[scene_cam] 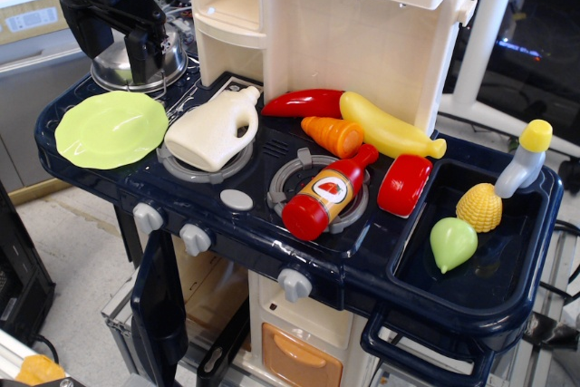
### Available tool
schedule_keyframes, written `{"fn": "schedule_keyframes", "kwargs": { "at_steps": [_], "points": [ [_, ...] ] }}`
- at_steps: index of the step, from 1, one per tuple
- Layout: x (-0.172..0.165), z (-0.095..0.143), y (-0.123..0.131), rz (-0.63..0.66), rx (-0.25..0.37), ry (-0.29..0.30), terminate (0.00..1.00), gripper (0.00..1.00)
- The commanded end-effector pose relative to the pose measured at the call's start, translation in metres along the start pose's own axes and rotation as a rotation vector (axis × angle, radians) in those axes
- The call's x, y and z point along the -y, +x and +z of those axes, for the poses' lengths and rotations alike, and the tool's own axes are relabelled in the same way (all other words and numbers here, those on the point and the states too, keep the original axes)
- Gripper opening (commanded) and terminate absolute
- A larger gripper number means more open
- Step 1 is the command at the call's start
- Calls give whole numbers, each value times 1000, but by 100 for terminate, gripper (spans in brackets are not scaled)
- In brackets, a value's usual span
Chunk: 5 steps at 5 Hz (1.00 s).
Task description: Put pear on plate
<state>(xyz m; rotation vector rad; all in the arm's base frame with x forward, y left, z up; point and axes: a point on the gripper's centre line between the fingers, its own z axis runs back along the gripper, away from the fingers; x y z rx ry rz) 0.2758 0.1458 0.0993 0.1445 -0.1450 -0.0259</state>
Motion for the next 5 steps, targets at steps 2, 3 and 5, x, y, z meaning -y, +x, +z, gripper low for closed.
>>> {"fn": "schedule_keyframes", "kwargs": {
  "at_steps": [2, 3, 5],
  "points": [
    [44, 34, 14, 28, -30, 27, 0, 100],
    [88, 72, 20, 102, -69, 21, 0, 100],
    [185, 85, 17, 195, -21, -14, 0, 100]
  ]
}}
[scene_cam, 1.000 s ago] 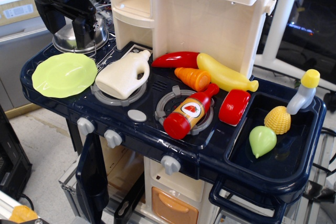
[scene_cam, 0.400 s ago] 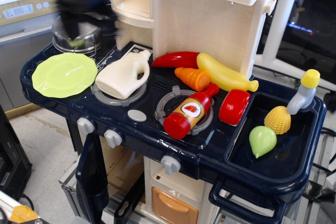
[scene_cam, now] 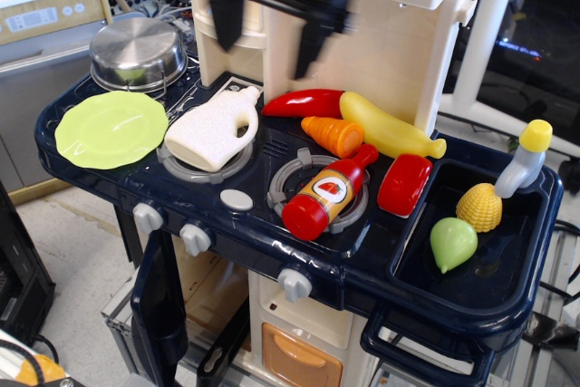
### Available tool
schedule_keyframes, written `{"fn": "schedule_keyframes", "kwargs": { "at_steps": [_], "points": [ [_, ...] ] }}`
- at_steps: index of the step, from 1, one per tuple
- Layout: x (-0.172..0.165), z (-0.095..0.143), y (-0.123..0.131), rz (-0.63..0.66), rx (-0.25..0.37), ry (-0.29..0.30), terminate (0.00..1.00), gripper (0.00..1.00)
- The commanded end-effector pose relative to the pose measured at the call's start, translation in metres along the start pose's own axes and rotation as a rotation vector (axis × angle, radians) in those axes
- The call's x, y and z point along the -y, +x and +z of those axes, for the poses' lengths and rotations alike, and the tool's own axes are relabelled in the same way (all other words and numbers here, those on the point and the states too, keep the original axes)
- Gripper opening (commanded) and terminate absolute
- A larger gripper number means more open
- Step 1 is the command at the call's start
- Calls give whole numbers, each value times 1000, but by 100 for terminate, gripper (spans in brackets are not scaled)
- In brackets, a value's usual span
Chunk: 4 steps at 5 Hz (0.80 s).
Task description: Put pear on plate
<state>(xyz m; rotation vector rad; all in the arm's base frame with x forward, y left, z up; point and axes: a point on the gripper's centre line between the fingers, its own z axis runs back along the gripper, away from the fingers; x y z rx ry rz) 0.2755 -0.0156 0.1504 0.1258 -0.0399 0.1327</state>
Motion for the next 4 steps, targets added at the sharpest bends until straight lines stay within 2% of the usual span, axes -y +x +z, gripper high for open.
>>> {"fn": "schedule_keyframes", "kwargs": {
  "at_steps": [1, 2, 3, 4],
  "points": [
    [84, -1, -10, 92, 113, -9, 0, 100],
    [130, -19, -11, 90, 113, -34, 0, 100],
    [155, -35, -9, 102, 129, -63, 0, 100],
    [174, -54, 2, 101, 192, -66, 0, 100]
  ]
}}
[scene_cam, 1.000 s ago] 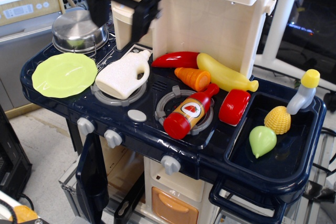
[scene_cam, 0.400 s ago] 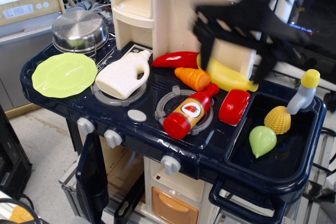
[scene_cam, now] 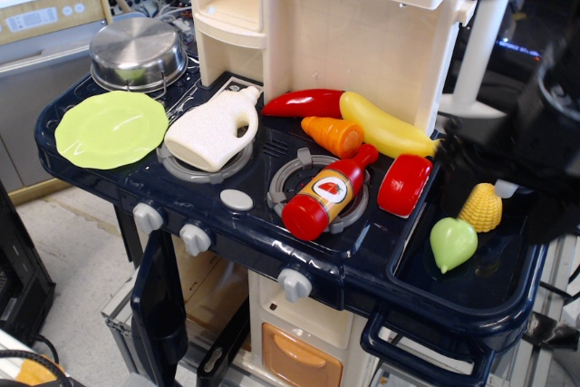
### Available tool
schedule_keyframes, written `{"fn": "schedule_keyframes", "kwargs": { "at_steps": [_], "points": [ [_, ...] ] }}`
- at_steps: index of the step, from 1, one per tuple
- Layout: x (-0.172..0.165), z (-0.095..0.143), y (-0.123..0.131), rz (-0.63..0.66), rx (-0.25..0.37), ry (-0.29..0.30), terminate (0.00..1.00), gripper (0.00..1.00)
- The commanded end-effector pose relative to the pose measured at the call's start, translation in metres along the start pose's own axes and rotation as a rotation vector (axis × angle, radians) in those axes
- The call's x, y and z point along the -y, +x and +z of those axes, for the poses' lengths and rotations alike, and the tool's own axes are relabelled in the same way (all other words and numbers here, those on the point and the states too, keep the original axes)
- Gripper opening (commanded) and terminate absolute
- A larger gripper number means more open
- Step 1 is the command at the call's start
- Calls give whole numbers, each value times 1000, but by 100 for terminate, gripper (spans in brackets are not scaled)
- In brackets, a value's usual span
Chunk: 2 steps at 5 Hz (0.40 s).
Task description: Put pear on plate
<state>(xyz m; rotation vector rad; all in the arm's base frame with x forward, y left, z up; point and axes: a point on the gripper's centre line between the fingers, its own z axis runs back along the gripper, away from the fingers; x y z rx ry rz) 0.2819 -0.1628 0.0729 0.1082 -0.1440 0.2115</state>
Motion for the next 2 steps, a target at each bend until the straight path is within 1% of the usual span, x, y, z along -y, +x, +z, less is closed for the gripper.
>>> {"fn": "schedule_keyframes", "kwargs": {
  "at_steps": [1, 2],
  "points": [
    [17, -11, 27, -16, 116, -39, 0, 100],
    [18, -24, 31, -19, 104, -63, 0, 100]
  ]
}}
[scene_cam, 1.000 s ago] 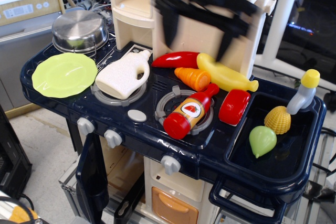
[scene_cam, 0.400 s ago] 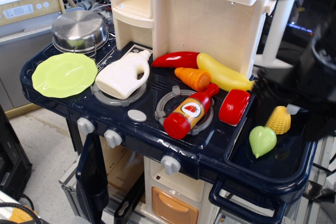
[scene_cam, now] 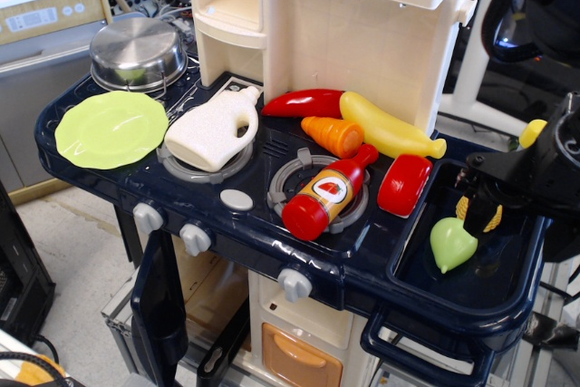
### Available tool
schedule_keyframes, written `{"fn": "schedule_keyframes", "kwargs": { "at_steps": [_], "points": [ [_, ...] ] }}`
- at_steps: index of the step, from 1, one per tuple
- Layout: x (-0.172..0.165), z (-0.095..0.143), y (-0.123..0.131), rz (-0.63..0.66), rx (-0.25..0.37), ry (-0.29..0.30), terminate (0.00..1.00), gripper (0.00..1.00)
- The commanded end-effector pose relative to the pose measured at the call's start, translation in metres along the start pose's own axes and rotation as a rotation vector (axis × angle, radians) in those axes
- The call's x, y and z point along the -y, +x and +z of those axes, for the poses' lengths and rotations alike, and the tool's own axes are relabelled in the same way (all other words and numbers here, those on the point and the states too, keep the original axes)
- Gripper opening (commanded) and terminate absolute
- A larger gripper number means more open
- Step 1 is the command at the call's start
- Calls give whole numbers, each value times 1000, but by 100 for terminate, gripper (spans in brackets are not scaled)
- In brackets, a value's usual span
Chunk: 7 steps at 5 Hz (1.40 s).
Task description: Put pear on plate
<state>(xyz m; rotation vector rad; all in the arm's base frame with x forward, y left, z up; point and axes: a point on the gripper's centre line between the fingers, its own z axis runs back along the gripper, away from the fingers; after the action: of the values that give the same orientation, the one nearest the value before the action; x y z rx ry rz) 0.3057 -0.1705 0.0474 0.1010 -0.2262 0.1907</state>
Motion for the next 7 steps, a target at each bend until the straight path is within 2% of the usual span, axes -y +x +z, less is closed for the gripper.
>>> {"fn": "schedule_keyframes", "kwargs": {
  "at_steps": [1, 2, 3, 4, 5, 6, 7],
  "points": [
    [-5, -10, 16, -23, 48, 3, 0, 100],
    [-15, -26, 14, -23, 104, 48, 0, 100],
    [-24, -41, 13, -29, 106, 20, 0, 100],
    [-23, -51, 12, -1, 63, -14, 0, 0],
    [-19, -46, 13, 16, 34, -26, 0, 0],
    [-13, 6, 7, 60, -60, 68, 0, 0],
    [-38, 55, 6, 84, -133, 156, 0, 0]
  ]
}}
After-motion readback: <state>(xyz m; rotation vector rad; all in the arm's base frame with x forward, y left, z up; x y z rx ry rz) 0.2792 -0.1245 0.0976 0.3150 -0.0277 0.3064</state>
